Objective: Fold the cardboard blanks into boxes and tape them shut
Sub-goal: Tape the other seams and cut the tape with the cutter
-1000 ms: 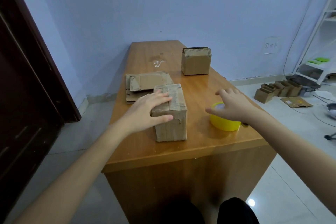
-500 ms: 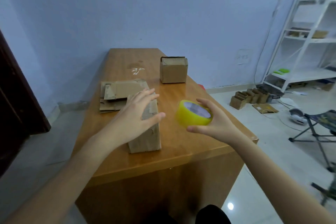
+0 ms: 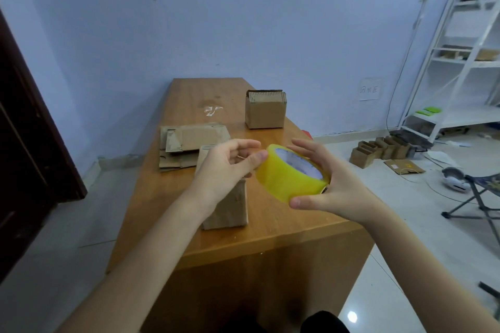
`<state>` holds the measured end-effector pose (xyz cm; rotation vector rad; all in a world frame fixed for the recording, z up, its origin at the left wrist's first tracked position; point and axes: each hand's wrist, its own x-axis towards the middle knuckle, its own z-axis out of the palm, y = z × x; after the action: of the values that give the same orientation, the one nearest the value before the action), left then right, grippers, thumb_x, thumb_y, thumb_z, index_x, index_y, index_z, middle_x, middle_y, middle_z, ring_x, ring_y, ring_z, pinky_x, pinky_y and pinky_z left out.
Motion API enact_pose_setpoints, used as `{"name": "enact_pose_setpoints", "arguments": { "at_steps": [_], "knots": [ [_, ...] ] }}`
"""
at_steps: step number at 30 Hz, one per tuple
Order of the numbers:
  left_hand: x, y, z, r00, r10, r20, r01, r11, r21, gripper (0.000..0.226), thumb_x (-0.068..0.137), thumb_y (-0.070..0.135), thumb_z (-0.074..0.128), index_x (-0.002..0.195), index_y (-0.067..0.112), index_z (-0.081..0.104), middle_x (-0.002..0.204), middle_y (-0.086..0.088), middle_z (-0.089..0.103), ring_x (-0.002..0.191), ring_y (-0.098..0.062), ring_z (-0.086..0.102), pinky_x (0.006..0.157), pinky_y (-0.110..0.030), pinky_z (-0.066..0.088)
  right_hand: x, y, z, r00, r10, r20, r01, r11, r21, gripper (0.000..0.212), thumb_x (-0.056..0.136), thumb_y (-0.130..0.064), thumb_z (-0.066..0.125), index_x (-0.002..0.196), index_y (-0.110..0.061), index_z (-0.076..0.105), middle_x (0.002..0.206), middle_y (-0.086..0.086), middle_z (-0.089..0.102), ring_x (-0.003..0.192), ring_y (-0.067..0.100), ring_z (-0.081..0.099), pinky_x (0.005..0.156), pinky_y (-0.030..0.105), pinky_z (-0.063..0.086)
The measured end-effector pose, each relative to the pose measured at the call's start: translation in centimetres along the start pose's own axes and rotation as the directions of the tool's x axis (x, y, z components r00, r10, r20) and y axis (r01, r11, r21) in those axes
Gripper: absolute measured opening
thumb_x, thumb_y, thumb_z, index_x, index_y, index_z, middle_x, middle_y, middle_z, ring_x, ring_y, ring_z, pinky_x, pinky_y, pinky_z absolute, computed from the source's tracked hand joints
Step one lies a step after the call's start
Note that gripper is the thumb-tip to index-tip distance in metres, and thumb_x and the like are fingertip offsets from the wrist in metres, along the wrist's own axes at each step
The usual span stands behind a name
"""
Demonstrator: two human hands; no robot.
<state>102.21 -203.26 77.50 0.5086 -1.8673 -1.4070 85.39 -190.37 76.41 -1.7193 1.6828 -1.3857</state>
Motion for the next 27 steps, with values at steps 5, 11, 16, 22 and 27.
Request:
{"name": "enact_pose_setpoints", "arguments": {
  "at_steps": [5,11,16,22,27],
  "knots": [
    [-0.3,-0.1,-0.5,1.0,0.029,0.006,-0.029,0.999,-0.019,0.006,0.081,0.016,0.067,0.085,0.019,0.071,0.073,0.006,0.068,0.069,-0.004,0.061,0.06,-0.016,0.049,-0.1,0.2,0.2,0.999,-0.033,0.025,0.033,0.999,0.005,0.105,0.045,-0.059,0.086,0.136,-0.031,0.042,0.137,-0.007,0.051,0.124,0.004,0.051,0.094,0.021,0.048],
    [-0.4,-0.7,-0.2,0.995,0.008,-0.099,-0.009,1.0,-0.005,0.01,0.088,0.011,0.062,0.08,0.015,0.065,0.071,0.001,0.064,0.064,-0.005,0.059,0.058,-0.017,0.048,0.2,0.1,0.8,0.998,-0.059,0.005,0.059,0.998,0.013,0.102,0.047,-0.042,0.086,0.137,-0.028,0.039,0.136,-0.011,0.049,0.116,0.0,0.054,0.083,0.015,0.049],
    [-0.2,-1.1,0.6,0.99,0.0,-0.138,0.019,0.99,0.137,0.022,0.098,0.013,0.046,0.08,0.02,0.057,0.076,0.001,0.059,0.072,-0.012,0.054,0.066,-0.024,0.047,0.2,0.5,2.1,0.992,-0.088,-0.093,0.091,0.995,0.03,0.111,0.044,-0.065,0.083,0.138,-0.033,0.034,0.142,-0.012,0.041,0.121,-0.004,0.048,0.084,0.01,0.046],
    [-0.5,-0.1,0.3,0.99,0.076,-0.122,-0.036,0.952,0.304,0.027,0.1,0.011,0.039,0.077,0.021,0.049,0.075,0.004,0.051,0.07,-0.009,0.047,0.063,-0.022,0.039,0.3,0.8,2.9,0.985,-0.119,-0.122,0.125,0.991,0.043,0.108,0.046,-0.067,0.082,0.136,-0.031,0.036,0.135,-0.006,0.048,0.12,0.013,0.053,0.085,0.026,0.054],
    [-0.7,0.5,-0.2,0.992,0.095,-0.089,-0.06,0.94,0.335,0.028,0.099,0.004,0.039,0.076,0.018,0.048,0.072,0.003,0.05,0.068,-0.012,0.045,0.066,-0.029,0.04,0.5,0.6,2.9,0.981,-0.136,-0.136,0.146,0.987,0.061,0.097,0.045,-0.07,0.08,0.125,-0.029,0.042,0.126,-0.008,0.054,0.12,0.008,0.052,0.087,0.017,0.046]
  ]
}}
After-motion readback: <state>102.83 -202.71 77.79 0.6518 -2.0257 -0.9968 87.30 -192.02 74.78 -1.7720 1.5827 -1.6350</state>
